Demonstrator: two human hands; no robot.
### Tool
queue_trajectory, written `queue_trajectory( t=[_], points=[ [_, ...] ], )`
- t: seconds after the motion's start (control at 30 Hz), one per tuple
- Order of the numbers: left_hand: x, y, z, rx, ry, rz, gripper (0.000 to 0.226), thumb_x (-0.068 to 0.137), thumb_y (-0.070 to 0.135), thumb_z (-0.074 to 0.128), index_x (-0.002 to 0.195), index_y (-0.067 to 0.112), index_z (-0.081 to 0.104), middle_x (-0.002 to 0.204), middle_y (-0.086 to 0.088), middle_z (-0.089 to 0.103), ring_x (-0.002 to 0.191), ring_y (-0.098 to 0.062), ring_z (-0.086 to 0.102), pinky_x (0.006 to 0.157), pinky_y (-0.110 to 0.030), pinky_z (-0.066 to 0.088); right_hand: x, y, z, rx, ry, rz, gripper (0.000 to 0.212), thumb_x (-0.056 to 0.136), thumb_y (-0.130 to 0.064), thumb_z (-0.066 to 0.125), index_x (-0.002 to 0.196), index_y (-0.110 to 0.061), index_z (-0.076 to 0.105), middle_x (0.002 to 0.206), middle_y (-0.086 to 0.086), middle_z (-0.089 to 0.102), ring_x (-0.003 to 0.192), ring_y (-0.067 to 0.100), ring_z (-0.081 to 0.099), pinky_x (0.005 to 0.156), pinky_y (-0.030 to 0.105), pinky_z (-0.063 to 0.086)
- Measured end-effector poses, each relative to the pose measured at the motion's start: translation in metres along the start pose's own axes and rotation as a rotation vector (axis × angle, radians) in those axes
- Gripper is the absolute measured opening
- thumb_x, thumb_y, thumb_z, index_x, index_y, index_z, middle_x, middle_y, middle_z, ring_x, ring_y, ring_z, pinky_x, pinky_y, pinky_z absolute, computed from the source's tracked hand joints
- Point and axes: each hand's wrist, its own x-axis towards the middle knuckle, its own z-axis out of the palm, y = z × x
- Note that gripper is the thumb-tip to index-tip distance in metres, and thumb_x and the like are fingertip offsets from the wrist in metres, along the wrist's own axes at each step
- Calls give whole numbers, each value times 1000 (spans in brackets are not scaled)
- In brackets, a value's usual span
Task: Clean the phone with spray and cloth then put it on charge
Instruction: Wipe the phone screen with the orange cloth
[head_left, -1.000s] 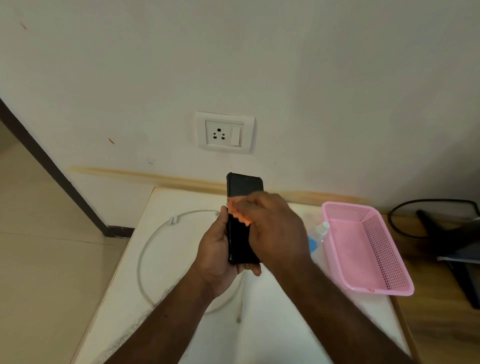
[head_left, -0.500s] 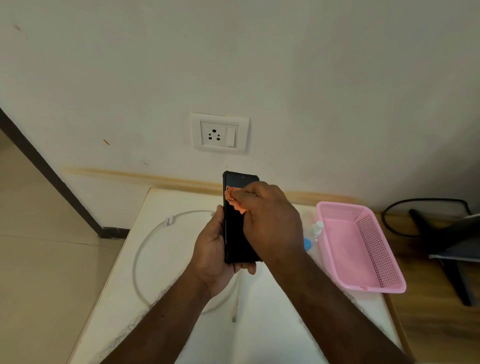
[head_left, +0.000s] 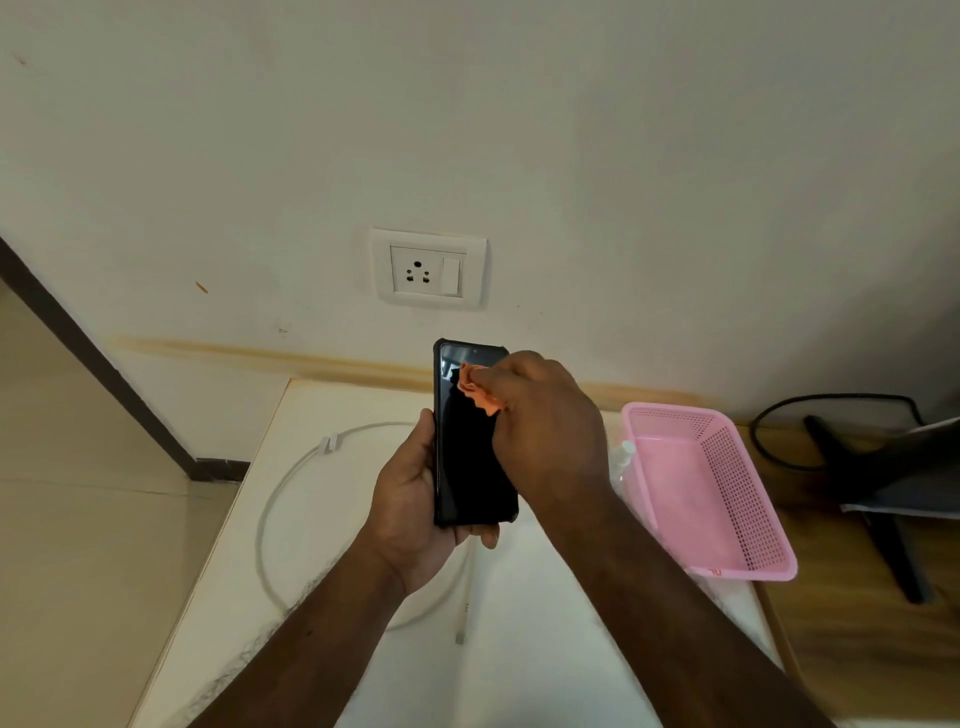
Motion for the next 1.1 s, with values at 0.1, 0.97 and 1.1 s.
queue_trajectory(
  t=[0.1,0.97,1.1],
  points=[
    [1,-1,-3,-15,-11,9,57,95,62,38,114,21,74,98,-14,73,71,-34,67,51,-34,48,-8,-1,4,-14,-21,-19,49,77,-8,70,122,-27,66,114,-1,64,104,21,56,80,31,51],
    [3,4,-3,-18,74,16,65,99,61,26,105,24,79,103,-10,76,66,-25,68,45,-27,43,-61,11,7,60,-82,-163,52,56,9,82,101,-16,76,98,2,72,90,23,67,72,33,60],
    [4,1,-2,-4,111,45,59,97,60,34,98,23,79,87,-11,73,62,-26,65,44,-29,44,-34,10,4,28,-80,-122,46,66,2,79,108,-16,74,106,5,70,98,25,63,82,33,54]
  ],
)
